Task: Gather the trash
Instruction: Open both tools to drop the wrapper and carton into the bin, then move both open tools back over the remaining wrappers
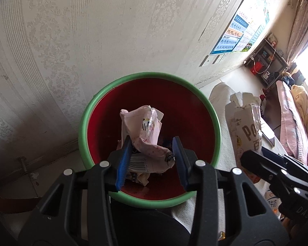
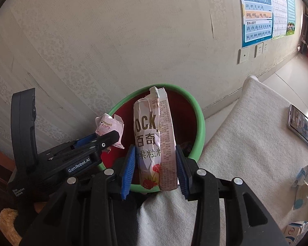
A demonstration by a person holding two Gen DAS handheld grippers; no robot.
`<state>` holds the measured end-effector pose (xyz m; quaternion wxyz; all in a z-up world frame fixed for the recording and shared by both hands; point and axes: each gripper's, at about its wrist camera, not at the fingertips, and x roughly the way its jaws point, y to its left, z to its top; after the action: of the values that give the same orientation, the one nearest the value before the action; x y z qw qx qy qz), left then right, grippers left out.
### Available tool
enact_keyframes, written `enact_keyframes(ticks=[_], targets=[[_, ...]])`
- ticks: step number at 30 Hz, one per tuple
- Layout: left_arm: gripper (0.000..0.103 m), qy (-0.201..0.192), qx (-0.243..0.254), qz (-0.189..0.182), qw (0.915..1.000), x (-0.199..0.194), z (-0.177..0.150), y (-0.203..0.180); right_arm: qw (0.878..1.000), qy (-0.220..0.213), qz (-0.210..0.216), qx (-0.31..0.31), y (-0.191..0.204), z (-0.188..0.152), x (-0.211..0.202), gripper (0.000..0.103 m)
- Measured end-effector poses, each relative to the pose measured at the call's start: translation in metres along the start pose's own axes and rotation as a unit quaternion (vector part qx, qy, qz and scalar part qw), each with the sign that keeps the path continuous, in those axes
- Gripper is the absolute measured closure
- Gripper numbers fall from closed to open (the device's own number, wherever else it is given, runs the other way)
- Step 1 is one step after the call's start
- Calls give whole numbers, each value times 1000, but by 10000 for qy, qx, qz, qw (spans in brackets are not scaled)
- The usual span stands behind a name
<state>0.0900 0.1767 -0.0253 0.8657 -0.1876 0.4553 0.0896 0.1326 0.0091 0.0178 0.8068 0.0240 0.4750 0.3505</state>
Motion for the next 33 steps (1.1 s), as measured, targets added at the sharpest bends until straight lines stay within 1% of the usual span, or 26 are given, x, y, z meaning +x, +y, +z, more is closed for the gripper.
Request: enact_keyframes(ticks=[3, 5, 6, 7, 8, 9, 13, 16, 18, 20, 22, 23, 25, 26, 28, 30, 31, 33], targets=[[64, -12, -49, 66, 10000, 1, 3, 4, 10000, 21, -10, -9, 5, 8, 7, 66], [64, -40, -95, 100, 9999, 1, 6, 5, 10000, -27, -22, 23, 6, 12, 8, 62], [62, -64, -124, 126, 9998, 1, 7, 6, 10000, -41, -28, 27, 6, 15, 8, 60], [58, -73, -152, 129, 9998, 0, 8, 8, 10000, -10, -17, 18, 7, 16, 9, 52], [49, -79, -178, 127, 9997, 0, 8, 9, 10000, -16, -28, 8, 7, 17, 9, 48], [46, -106, -198, 136, 9997, -1, 8, 9, 10000, -44, -42, -9, 7, 16, 7, 48], [46, -61, -98, 121, 9999, -4, 2, 5, 10000, -60, 59, 33, 1, 6, -4, 48], [46, 87, 117, -32, 9999, -7, -8, -10, 9998, -87, -24, -152, -6, -1, -20, 48], [46, 231, 409, -165, 9988, -11, -20, -26, 9995, -130, -128, -241, -16, -9, -35, 48], [46, 484, 748, -407, 9952, -11, -32, -46, 9994, -146, -230, -215, -31, -19, -51, 48], [46, 770, 1164, -618, 9883, -11, -49, -69, 9992, -112, -366, -109, -49, -31, -65, 48], [45, 935, 1397, -739, 9830, -11, -60, -81, 9991, -68, -423, -25, -58, -39, -72, 48], [44, 1242, 1824, -951, 9707, -11, -81, -105, 9986, 46, -477, 209, -79, -56, -84, 48], [43, 1421, 2048, -1067, 9625, -12, -93, -118, 9982, 110, -479, 339, -88, -65, -89, 48], [41, 1726, 2329, -1243, 9490, -11, -113, -135, 9969, 249, -481, 574, -107, -83, -98, 47], [39, 2076, 2531, -1329, 9355, -9, -137, -148, 9946, 353, -573, 784, -123, -103, -106, 46], [39, 2245, 2623, -1310, 9293, -8, -148, -154, 9934, 397, -604, 894, -130, -112, -110, 45], [37, 2475, 2745, -1217, 9212, -5, -163, -161, 9903, 447, -643, 1152, -143, -130, -117, 45]])
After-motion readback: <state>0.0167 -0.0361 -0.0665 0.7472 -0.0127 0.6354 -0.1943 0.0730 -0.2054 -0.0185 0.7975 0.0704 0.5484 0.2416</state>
